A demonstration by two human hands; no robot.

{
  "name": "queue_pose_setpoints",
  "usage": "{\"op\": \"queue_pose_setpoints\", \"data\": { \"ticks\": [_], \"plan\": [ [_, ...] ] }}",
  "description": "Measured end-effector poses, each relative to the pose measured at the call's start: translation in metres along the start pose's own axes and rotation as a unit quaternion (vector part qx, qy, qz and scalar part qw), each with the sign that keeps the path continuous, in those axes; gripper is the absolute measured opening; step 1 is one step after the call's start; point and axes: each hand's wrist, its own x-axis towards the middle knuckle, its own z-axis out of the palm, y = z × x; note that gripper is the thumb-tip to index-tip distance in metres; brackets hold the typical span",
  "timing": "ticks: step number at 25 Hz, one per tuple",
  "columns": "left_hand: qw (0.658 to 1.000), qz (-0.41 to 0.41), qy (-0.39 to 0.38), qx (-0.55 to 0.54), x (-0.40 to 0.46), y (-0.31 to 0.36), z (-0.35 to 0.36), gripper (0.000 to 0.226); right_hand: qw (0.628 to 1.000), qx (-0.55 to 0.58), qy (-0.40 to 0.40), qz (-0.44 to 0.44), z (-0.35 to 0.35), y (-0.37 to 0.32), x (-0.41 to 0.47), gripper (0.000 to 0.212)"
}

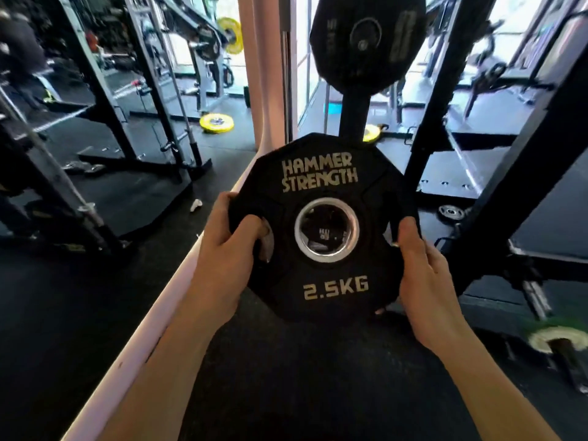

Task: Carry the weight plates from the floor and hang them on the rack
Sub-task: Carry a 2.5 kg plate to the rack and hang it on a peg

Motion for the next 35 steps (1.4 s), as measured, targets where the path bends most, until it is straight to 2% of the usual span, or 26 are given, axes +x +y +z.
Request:
{"op": "queue_pose_setpoints", "data": {
  "ticks": [5, 9, 13, 15, 18, 24, 30, 35],
  "plan": [
    [0.998, 0.059, -0.006, -0.016, 0.106, 0.042, 0.041, 0.024, 0.997, -0.017, 0.027, -0.072, 0.003, -0.062, 0.093, 0.051],
    [0.993, 0.108, -0.030, -0.020, 0.179, 0.082, 0.067, 0.008, 0.987, -0.028, 0.074, -0.139, 0.007, -0.111, 0.155, 0.053],
    [0.977, 0.204, -0.057, -0.017, 0.243, 0.131, 0.099, 0.019, 0.969, -0.034, 0.121, -0.214, 0.010, -0.169, 0.210, 0.050],
    [0.968, 0.240, -0.069, -0.024, 0.271, 0.154, 0.113, 0.019, 0.960, -0.045, 0.133, -0.243, 0.009, -0.194, 0.234, 0.058],
    [0.955, 0.284, -0.082, -0.031, 0.312, 0.192, 0.135, 0.004, 0.944, -0.047, 0.140, -0.296, 0.004, -0.233, 0.272, 0.067],
    [0.930, 0.353, -0.081, -0.066, 0.366, 0.267, 0.175, 0.016, 0.913, -0.047, 0.155, -0.374, -0.003, -0.316, 0.321, 0.061],
    [0.912, 0.389, -0.077, -0.106, 0.402, 0.333, 0.199, 0.016, 0.877, -0.075, 0.152, -0.451, -0.001, -0.392, 0.353, 0.054],
    [0.902, 0.418, -0.076, -0.079, 0.430, 0.355, 0.212, 0.010, 0.859, -0.057, 0.149, -0.486, -0.003, -0.417, 0.393, 0.037]
  ]
}}
